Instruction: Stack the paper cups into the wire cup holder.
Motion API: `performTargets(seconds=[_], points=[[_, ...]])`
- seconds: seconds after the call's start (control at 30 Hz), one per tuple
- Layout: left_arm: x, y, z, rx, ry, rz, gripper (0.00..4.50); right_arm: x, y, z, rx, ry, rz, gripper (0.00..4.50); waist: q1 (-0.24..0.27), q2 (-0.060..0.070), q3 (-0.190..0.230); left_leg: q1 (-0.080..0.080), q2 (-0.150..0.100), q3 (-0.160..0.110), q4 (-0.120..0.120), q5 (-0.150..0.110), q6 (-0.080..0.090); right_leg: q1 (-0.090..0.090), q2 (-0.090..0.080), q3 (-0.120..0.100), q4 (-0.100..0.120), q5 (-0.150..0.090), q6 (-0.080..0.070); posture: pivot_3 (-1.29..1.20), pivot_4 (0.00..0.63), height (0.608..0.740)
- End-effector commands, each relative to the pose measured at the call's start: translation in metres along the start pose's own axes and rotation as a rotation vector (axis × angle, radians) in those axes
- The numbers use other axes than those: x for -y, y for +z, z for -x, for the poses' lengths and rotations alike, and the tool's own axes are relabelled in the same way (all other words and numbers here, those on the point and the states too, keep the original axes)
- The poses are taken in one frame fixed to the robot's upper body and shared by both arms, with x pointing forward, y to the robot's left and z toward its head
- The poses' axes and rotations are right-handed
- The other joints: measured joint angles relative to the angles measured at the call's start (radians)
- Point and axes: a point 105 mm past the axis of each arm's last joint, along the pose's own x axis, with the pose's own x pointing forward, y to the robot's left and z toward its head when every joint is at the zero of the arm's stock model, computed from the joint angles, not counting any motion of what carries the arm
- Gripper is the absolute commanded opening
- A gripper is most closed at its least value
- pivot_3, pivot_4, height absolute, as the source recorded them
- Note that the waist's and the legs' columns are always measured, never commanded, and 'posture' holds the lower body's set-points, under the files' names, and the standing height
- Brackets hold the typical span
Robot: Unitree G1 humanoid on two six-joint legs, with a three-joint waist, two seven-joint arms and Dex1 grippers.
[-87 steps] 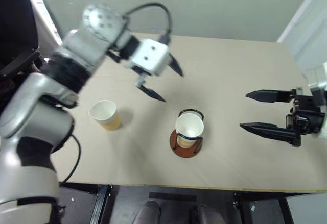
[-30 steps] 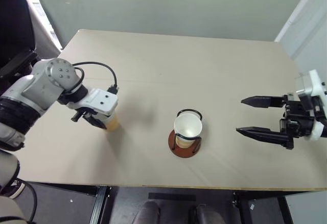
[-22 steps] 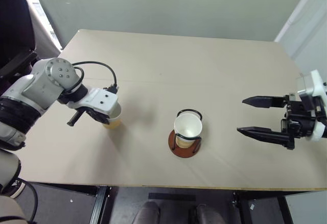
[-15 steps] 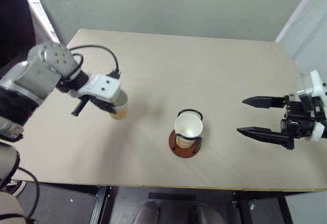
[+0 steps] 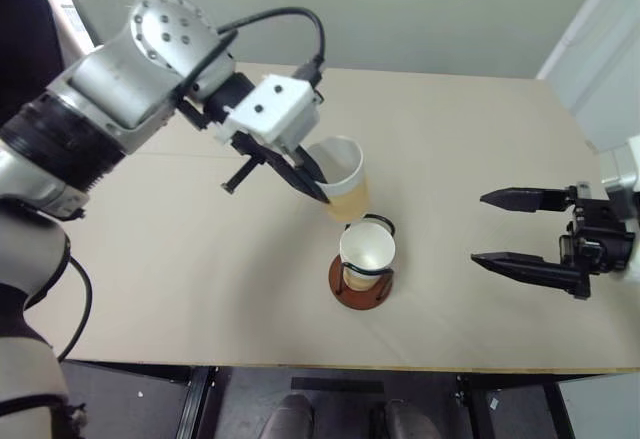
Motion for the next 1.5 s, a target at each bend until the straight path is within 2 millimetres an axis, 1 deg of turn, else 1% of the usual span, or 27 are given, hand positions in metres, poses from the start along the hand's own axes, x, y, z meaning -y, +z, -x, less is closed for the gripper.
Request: performTargets(seconds=[0.03,0.17,0.53,0.83,0.97,1.07,1.23,1.33,1.5], points=[[-0.009,0.009,0.002,-0.016,-0.030,-0.123,0.01,-0.005,0.009,0.006,0.008,-0.041,0.044,4.50,0.003,0.000,0.000,0.000,-0.001,0.000,0.000,0.000,0.001,0.000,0.000,0.000,0.000,0.000,0.000,0.00,0.150,0.740],[-0.016,0.016,-0.005,0.007,-0.049,-0.187,0.01,-0.010,0.008,0.009,-0.004,-0.074,0.037,4.50,0.007,0.000,0.000,-0.001,0.000,0.000,0.001,-0.001,0.003,0.001,-0.001,0.001,-0.002,0.001,0.001,0.00,0.150,0.740],[-0.015,0.031,-0.020,0.067,-0.126,-0.279,0.01,-0.017,0.007,0.011,-0.010,-0.122,0.028,4.50,0.011,0.000,0.000,-0.004,-0.001,0.005,0.001,-0.003,0.004,0.000,0.000,0.000,-0.005,0.001,0.002,0.00,0.150,0.740],[-0.008,0.028,-0.036,0.053,-0.218,-0.323,0.01,-0.020,0.007,0.013,-0.015,-0.154,0.022,4.50,0.015,0.000,0.000,-0.005,-0.001,0.006,0.004,-0.003,0.005,0.001,0.000,0.001,-0.005,0.002,0.003,0.00,0.150,0.740],[-0.009,0.022,-0.040,0.030,-0.233,-0.341,0.01,-0.020,0.006,0.014,-0.016,-0.164,0.019,4.50,0.015,0.000,0.000,-0.005,-0.001,0.006,0.004,-0.004,0.006,0.001,0.000,0.000,-0.005,0.002,0.003,0.00,0.150,0.740],[-0.009,0.024,-0.042,0.054,-0.228,-0.349,0.01,-0.020,0.006,0.014,-0.016,-0.169,0.017,4.50,0.016,0.000,0.000,-0.006,-0.001,0.007,0.006,-0.004,0.006,0.001,0.000,0.000,-0.005,0.002,0.003,0.00,0.150,0.740],[-0.009,0.019,-0.045,0.036,-0.241,-0.333,0.01,-0.020,0.005,0.014,-0.019,-0.172,0.015,4.50,0.016,0.000,0.000,-0.006,-0.001,0.007,0.007,-0.004,0.006,0.001,0.000,0.000,-0.005,0.002,0.003,0.00,0.150,0.740],[-0.011,0.012,-0.046,0.004,-0.242,-0.332,0.60,-0.020,0.005,0.014,-0.020,-0.171,0.013,4.50,0.018,0.000,0.000,-0.008,-0.001,0.006,0.009,-0.004,0.007,0.001,0.000,0.000,-0.005,0.002,0.004,0.00,0.150,0.740],[-0.011,0.011,-0.047,0.003,-0.241,-0.333,2.36,-0.020,0.004,0.013,-0.022,-0.165,0.012,4.50,0.018,0.000,0.000,-0.009,-0.001,0.007,0.011,-0.005,0.007,0.000,0.000,0.000,-0.005,0.003,0.005,0.00,0.150,0.740]])
